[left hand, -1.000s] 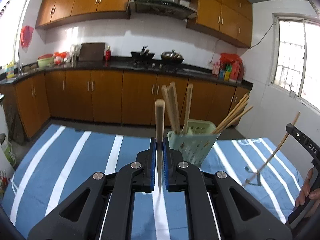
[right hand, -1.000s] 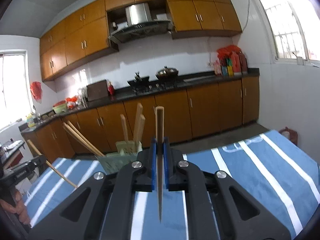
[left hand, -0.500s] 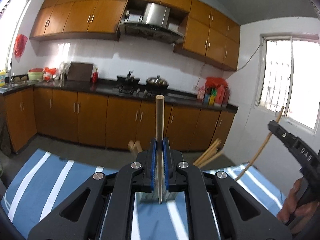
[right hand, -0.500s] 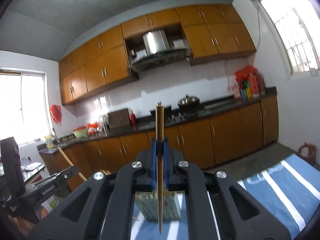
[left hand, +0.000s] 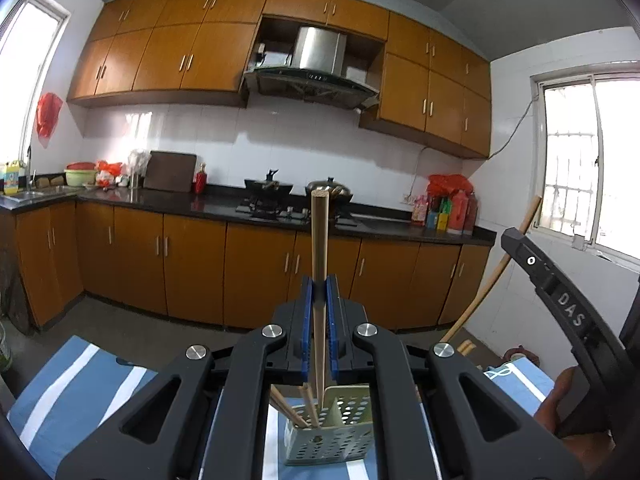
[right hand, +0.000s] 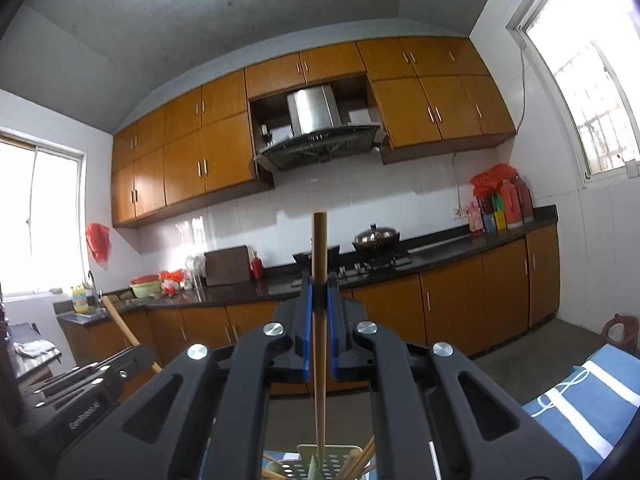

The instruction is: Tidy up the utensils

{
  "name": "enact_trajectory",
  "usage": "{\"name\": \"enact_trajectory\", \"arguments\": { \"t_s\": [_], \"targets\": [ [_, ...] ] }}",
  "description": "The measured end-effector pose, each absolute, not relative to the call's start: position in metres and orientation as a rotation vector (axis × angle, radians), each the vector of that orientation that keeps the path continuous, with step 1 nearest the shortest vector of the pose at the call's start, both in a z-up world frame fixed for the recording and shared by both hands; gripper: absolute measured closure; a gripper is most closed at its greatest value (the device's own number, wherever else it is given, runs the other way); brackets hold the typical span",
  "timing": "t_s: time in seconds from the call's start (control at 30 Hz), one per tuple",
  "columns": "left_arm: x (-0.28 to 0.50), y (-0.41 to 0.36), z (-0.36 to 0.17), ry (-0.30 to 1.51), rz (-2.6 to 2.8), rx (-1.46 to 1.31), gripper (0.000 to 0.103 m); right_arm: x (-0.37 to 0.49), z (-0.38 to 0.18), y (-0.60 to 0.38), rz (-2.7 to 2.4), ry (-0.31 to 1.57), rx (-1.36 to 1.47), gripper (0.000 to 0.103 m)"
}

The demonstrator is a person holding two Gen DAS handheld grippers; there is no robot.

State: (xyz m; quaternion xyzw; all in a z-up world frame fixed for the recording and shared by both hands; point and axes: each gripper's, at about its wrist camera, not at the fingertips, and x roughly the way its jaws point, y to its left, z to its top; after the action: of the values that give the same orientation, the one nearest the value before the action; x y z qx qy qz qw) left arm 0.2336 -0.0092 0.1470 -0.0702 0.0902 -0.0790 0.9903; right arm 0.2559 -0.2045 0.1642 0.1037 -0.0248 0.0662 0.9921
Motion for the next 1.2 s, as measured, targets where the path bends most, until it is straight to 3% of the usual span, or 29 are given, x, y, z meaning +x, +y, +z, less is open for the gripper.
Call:
{"name": "enact_trajectory", "arguments": {
  "t_s": [0.3, 0.5, 0.67, 1.03, 1.2],
  "targets": [
    [0.247, -0.013, 0.129, 0.223, -0.172, -0.138, 0.096, 0.293, 0.134, -0.192, 0.113, 0.054, 0.192, 0.093],
    [0.241, -0.013, 0.131, 0.229, -0.177, -0.143, 0.095, 0.281, 0.133, -0.193, 0.119, 0.060, 0.199, 0.080],
    [0.229, -0.009, 0.141, 0.206, -0.164, -0.150, 0.074, 0.261, 0.142, -0.201, 0.121, 0.049, 0.210, 0.079],
    [0.180, 0.013, 0.150, 0.212, -0.124, -0.148, 0.071, 0.180, 0.144, -0.216, 0.130, 0.046, 0.185, 0.057],
    [0.153, 0.027, 0.145, 0.232, -0.097, -0.148, 0.069, 0.143, 0.131, -0.221, 0.125, 0.072, 0.180, 0.054]
  ]
}}
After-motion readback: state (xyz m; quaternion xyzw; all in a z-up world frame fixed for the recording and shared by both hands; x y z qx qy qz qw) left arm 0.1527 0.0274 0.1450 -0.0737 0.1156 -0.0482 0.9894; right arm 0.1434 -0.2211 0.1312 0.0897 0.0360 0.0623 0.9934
